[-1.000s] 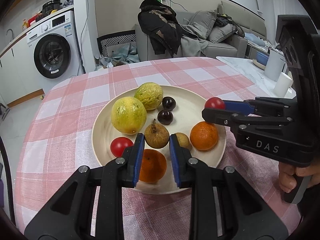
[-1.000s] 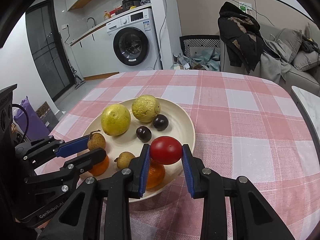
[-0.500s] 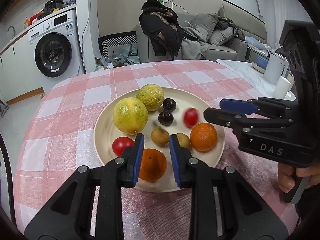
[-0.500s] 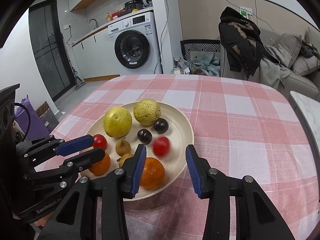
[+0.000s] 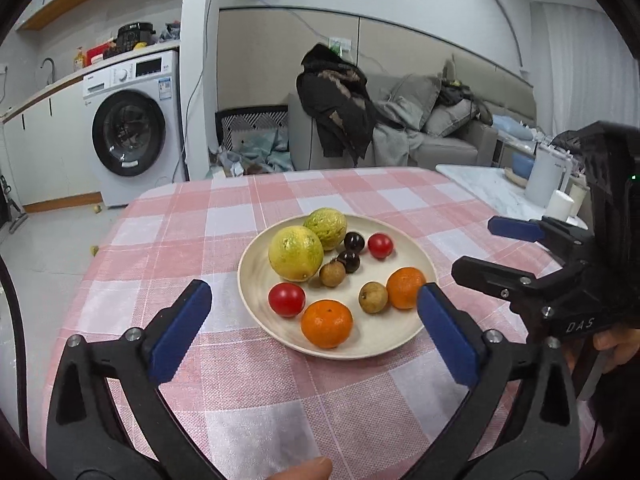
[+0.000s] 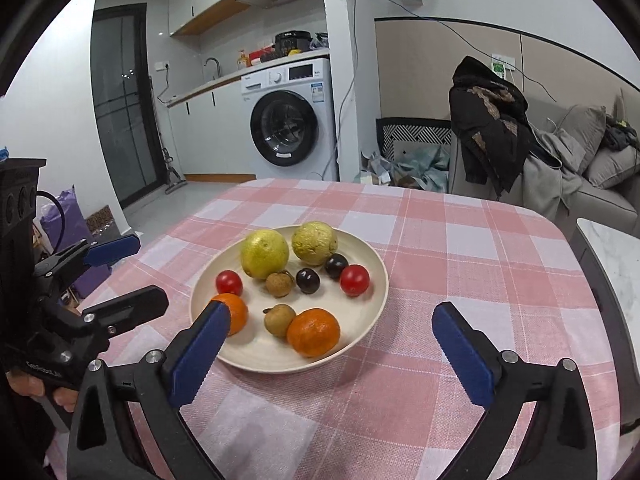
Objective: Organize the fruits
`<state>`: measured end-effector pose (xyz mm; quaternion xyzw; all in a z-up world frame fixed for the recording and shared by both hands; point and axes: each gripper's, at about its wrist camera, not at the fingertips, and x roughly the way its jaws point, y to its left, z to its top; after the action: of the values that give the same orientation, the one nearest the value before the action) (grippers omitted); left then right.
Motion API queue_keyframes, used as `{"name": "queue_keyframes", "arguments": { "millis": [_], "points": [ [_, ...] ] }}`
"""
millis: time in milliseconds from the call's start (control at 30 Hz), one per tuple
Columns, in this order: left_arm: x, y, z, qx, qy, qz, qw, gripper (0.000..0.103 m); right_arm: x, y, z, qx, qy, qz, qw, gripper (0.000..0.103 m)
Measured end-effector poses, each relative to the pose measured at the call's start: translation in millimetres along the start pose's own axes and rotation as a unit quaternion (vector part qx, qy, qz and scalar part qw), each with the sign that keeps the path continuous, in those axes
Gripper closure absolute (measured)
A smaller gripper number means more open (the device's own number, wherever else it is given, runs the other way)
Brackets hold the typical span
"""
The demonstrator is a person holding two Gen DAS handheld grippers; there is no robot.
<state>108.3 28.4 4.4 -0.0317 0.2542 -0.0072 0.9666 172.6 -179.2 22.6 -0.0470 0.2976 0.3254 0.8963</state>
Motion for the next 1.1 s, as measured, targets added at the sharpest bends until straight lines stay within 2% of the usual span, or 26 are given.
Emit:
{"name": "queue_keyframes", "arguments": {
  "millis": [400,1100],
  "points": [
    [-21,-15,-21,0.020,-0.017,0.012,0.9996,0.001,-11,3,-15,0.001,-0.031,0.039,0.999,0.000],
    [-29,-15,-24,0.010,-0.033,0.009,0.9993,0.001,-19,2,-19,-0.003,-0.054,0.037,0.998,0.000]
  ]
}}
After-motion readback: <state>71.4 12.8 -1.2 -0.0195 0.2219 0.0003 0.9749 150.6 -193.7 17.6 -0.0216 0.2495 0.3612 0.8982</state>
